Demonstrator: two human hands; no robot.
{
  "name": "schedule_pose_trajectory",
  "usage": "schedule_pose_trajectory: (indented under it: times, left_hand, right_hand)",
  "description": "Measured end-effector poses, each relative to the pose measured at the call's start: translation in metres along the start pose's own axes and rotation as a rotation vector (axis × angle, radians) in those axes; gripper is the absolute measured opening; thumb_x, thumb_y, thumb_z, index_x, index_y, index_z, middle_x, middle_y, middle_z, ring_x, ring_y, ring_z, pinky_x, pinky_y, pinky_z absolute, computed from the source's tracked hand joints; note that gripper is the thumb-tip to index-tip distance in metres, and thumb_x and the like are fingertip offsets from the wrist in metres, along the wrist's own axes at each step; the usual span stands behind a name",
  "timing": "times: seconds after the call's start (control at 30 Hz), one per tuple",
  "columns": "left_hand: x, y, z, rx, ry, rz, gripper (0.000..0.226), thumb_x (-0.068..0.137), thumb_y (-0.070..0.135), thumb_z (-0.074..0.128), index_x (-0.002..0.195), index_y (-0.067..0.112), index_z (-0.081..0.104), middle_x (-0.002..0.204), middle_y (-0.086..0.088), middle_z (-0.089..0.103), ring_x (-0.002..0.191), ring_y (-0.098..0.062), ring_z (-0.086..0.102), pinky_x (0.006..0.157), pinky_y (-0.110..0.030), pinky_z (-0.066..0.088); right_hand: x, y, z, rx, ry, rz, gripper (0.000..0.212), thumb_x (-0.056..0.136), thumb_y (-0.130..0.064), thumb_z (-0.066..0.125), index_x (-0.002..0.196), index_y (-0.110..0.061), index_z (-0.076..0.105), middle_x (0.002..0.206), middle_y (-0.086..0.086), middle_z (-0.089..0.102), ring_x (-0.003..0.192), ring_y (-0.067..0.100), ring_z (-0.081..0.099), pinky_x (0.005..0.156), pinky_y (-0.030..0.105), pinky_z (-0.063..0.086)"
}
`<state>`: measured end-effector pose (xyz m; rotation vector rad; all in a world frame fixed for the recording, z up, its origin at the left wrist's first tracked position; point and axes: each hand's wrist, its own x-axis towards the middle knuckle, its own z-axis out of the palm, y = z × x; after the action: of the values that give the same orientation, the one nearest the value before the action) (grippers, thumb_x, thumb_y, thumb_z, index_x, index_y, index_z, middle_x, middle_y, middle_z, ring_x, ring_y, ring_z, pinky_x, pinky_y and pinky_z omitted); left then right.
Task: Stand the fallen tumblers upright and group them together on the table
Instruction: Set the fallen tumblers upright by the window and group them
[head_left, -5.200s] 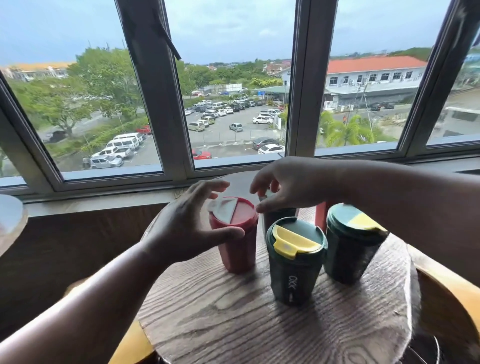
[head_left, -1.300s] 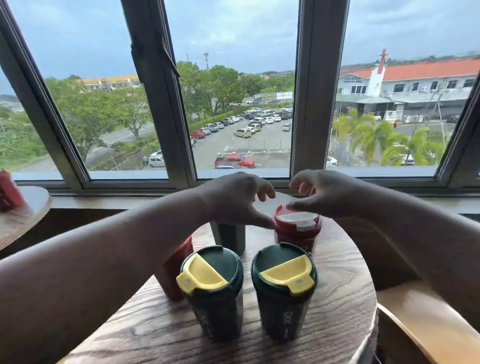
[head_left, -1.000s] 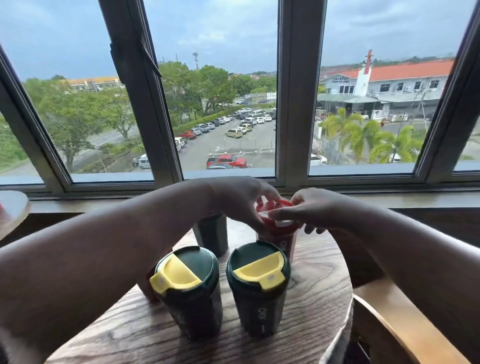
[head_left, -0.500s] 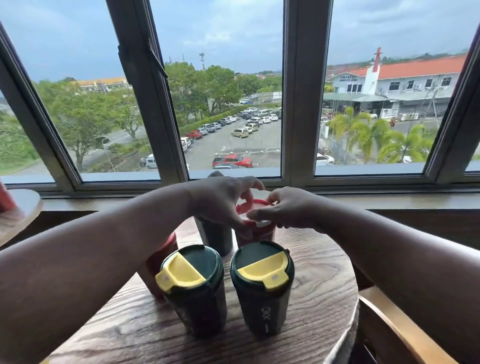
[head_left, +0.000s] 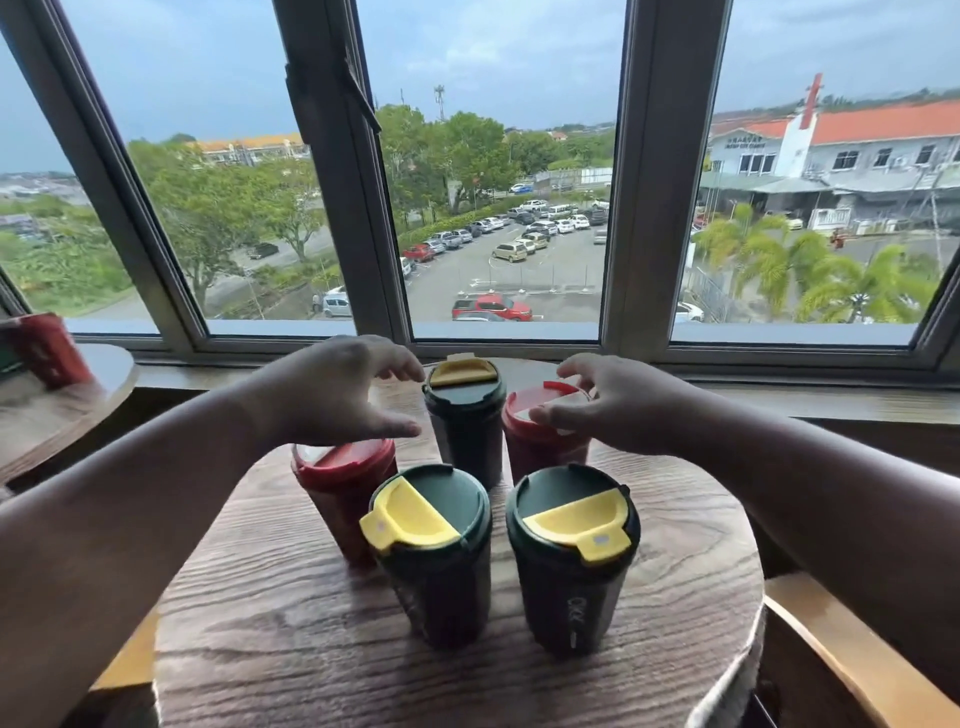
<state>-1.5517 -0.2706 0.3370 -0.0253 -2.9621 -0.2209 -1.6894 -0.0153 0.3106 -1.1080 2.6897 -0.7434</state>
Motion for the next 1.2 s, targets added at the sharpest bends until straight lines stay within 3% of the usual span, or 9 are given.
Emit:
schedule_pose_trajectory:
  times: [0.1,0.17,0.23,0.37,0.5,0.6,0.7,0.9,1.2]
  left_hand:
    - [-0.02,-0.019,-0.002,-0.024,-0.026,-0.039,0.059,0.071,0.055,0.08,0.122,0.031,0.065,0.117,0.016,0.063,0.109,-0.005,0.058,0.088,-0.005,0.037]
    - [-0.029,-0.029,-0.003,-0.073,-0.049,-0.067,0.069,0.062,0.07,0.069,0.122,0.037,0.063,0.119,0.019,0.062,0.112,-0.001,0.057,0.098,-0.023,0.046]
    - [-0.036,-0.038,-0.002,-0.107,-0.081,-0.107,0.077,0.058,0.073,0.068,0.127,0.04,0.059,0.124,0.02,0.057,0.116,0.002,0.054,0.102,-0.032,0.046]
    - [-0.049,-0.047,0.002,-0.159,-0.148,-0.17,0.091,0.058,0.064,0.085,0.139,0.041,0.049,0.134,0.025,0.05,0.123,0.002,0.048,0.101,-0.023,0.04]
    - [-0.055,-0.055,0.011,-0.165,-0.151,-0.17,0.105,0.055,0.057,0.091,0.146,0.037,0.043,0.14,0.026,0.048,0.129,0.005,0.043,0.106,-0.017,0.031]
    - [-0.056,-0.056,0.016,-0.249,-0.083,-0.177,0.096,0.052,0.052,0.095,0.137,0.035,0.054,0.125,0.024,0.062,0.114,0.007,0.056,0.101,-0.018,0.044]
    - [-0.058,-0.053,0.021,-0.312,-0.003,-0.173,0.087,0.052,0.046,0.097,0.13,0.03,0.061,0.112,0.022,0.067,0.104,0.009,0.06,0.092,-0.015,0.048]
    - [-0.048,-0.047,0.028,-0.364,0.06,-0.128,0.081,0.052,0.046,0.096,0.125,0.03,0.063,0.108,0.019,0.069,0.101,0.004,0.063,0.091,-0.021,0.051]
    - [-0.034,-0.033,0.037,-0.361,0.067,-0.099,0.08,0.054,0.051,0.094,0.124,0.028,0.062,0.108,0.017,0.068,0.1,0.002,0.063,0.085,-0.015,0.049]
  right_hand:
    - [0.003,-0.011,-0.002,-0.102,0.1,-0.157,0.069,0.079,-0.056,0.067,0.135,-0.017,0.054,0.131,0.003,0.061,0.114,0.018,0.056,0.091,0.028,0.043]
    - [0.008,-0.026,-0.001,-0.123,0.114,-0.276,0.058,0.08,-0.05,0.071,0.127,-0.018,0.061,0.122,0.0,0.066,0.105,0.014,0.059,0.087,0.026,0.046]
    - [0.014,-0.044,0.004,-0.142,0.082,-0.355,0.046,0.08,-0.044,0.074,0.119,-0.019,0.066,0.113,-0.003,0.07,0.099,0.01,0.061,0.084,0.026,0.048]
    - [0.03,-0.084,0.02,-0.179,-0.06,-0.441,0.033,0.081,-0.038,0.075,0.11,-0.022,0.071,0.103,-0.006,0.072,0.093,0.013,0.066,0.087,0.034,0.054]
    - [0.046,-0.117,0.038,-0.234,-0.161,-0.442,0.045,0.077,-0.045,0.078,0.115,-0.023,0.069,0.103,-0.006,0.071,0.091,0.015,0.066,0.086,0.036,0.054]
    - [0.053,-0.13,0.047,-0.288,-0.192,-0.437,0.051,0.074,-0.048,0.079,0.118,-0.025,0.067,0.107,-0.006,0.07,0.095,0.016,0.064,0.088,0.036,0.053]
    - [0.057,-0.131,0.05,-0.271,-0.214,-0.428,0.043,0.074,-0.045,0.08,0.111,-0.025,0.071,0.104,-0.006,0.072,0.094,0.016,0.066,0.088,0.036,0.054]
    - [0.056,-0.12,0.043,-0.196,-0.228,-0.378,0.039,0.074,-0.04,0.081,0.11,-0.027,0.071,0.104,-0.01,0.072,0.093,0.011,0.065,0.089,0.036,0.053]
    - [0.049,-0.104,0.033,-0.145,-0.21,-0.337,0.042,0.077,-0.036,0.08,0.116,-0.029,0.067,0.112,-0.009,0.069,0.102,0.012,0.062,0.089,0.033,0.051]
